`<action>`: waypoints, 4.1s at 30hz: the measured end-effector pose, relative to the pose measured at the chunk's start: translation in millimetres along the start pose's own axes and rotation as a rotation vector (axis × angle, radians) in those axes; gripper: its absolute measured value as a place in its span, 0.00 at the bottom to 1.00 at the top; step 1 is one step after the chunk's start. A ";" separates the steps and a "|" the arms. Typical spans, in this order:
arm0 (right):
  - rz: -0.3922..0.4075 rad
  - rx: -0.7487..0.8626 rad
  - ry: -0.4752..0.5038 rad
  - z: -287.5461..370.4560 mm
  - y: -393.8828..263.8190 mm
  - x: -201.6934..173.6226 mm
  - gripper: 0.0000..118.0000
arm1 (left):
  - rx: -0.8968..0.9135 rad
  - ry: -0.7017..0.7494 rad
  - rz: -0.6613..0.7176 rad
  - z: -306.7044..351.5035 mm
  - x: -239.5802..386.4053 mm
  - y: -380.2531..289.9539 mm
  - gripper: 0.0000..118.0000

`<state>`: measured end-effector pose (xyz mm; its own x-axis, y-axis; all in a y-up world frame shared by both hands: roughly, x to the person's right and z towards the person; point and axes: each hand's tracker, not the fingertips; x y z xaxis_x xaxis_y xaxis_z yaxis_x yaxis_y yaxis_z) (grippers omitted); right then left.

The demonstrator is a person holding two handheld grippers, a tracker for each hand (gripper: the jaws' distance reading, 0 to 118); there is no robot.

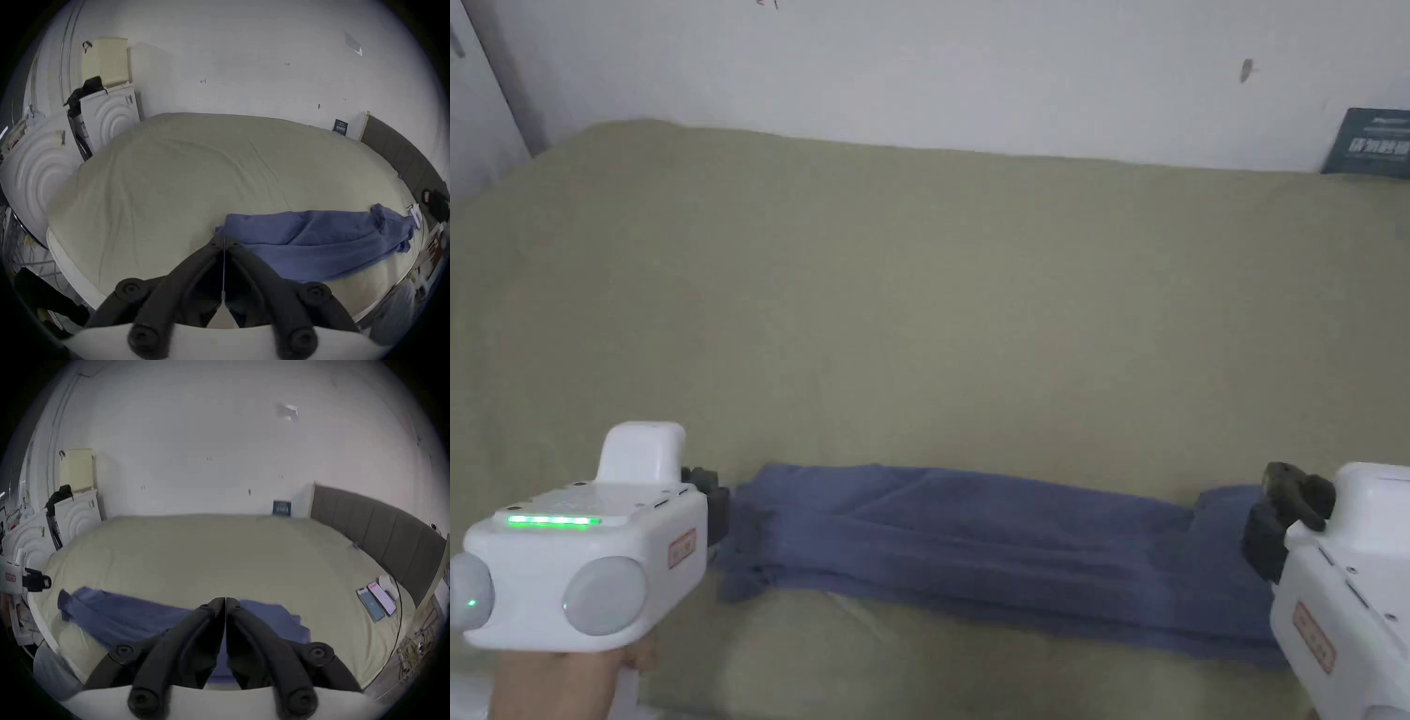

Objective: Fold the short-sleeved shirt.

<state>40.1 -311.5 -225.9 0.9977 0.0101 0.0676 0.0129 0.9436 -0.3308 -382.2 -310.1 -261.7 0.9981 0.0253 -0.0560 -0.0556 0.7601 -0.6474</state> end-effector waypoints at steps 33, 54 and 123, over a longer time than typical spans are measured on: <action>0.033 0.012 -0.021 -10.6 6.4 -16.3 0.06 | -0.599 -0.809 0.556 -135.3 -67.2 15.2 1.00; 0.002 0.031 -0.011 3.5 13.4 -7.3 0.06 | -0.500 -0.640 0.602 -105.8 -123.5 27.6 0.07; -0.001 -0.025 0.027 1.5 3.1 -1.2 0.06 | -0.598 -0.804 0.376 -142.4 173.0 -42.2 0.01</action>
<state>38.8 -308.1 -225.6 0.9991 -0.0007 0.0424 0.0157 0.9351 -0.3541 -211.0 -430.3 -352.3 0.6266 0.7779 0.0466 -0.1493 0.1785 -0.9726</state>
